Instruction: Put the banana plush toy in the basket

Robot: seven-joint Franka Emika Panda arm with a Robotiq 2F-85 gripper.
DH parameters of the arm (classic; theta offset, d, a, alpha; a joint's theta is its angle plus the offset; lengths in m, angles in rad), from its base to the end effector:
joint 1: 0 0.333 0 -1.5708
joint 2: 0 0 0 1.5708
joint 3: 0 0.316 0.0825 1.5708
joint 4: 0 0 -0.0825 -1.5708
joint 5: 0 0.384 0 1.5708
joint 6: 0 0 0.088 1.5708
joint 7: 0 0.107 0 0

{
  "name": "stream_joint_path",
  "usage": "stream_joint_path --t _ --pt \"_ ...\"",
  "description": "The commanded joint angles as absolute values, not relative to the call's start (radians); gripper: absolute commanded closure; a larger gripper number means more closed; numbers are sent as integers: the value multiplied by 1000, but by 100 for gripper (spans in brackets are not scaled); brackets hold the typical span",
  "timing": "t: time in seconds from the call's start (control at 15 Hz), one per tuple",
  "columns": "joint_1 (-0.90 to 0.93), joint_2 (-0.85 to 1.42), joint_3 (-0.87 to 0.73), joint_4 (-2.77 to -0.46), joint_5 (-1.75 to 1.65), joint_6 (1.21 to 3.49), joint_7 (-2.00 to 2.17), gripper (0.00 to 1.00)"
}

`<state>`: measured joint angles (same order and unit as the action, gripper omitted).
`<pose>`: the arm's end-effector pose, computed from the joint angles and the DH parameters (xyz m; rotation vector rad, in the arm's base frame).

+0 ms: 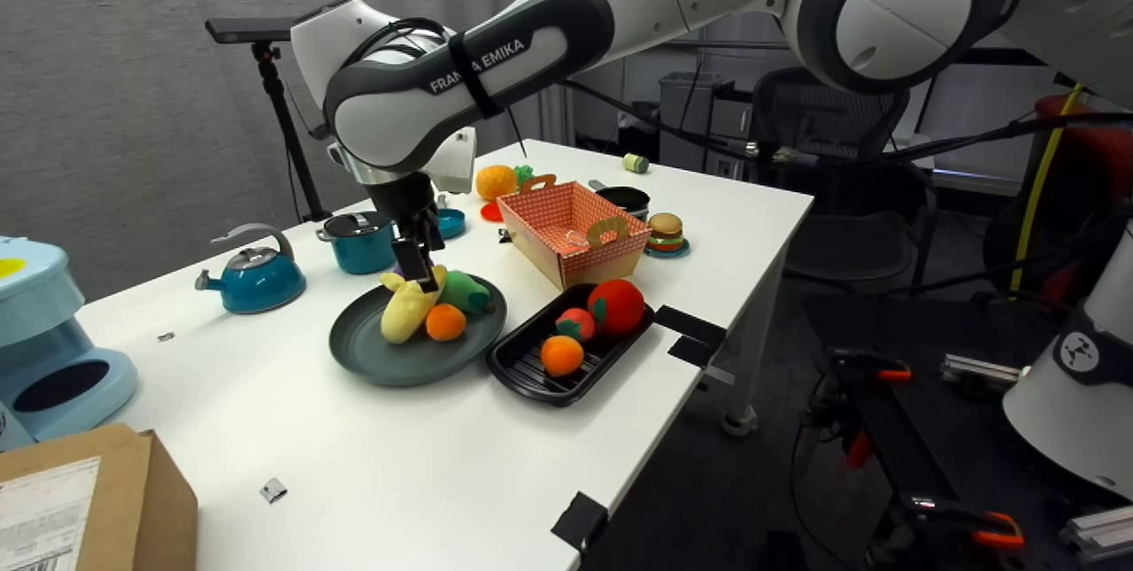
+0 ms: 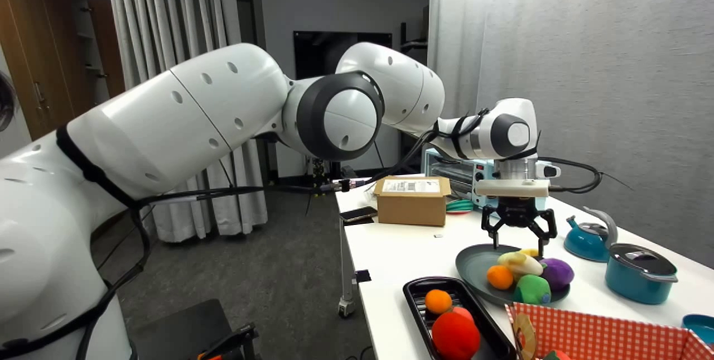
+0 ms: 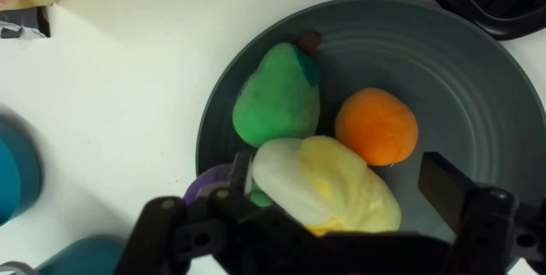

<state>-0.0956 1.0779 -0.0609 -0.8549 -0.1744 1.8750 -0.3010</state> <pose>0.7796 -0.1157 0.2416 2.9168 0.3403 -0.1522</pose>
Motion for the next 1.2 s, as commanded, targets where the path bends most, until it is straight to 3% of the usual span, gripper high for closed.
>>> stream_joint_path --t 0.0,0.53,0.6,0.67,1.13 --pt "-92 1170 -52 -713 -171 1816 -328 0" --pt "-100 1244 -56 -618 -169 1778 -352 0" --pt "-102 1252 -58 -607 -169 1773 -352 8" --pt "-104 1259 -59 -597 -169 1769 -352 28" --pt "-105 1279 -74 -572 -174 1763 -358 82"
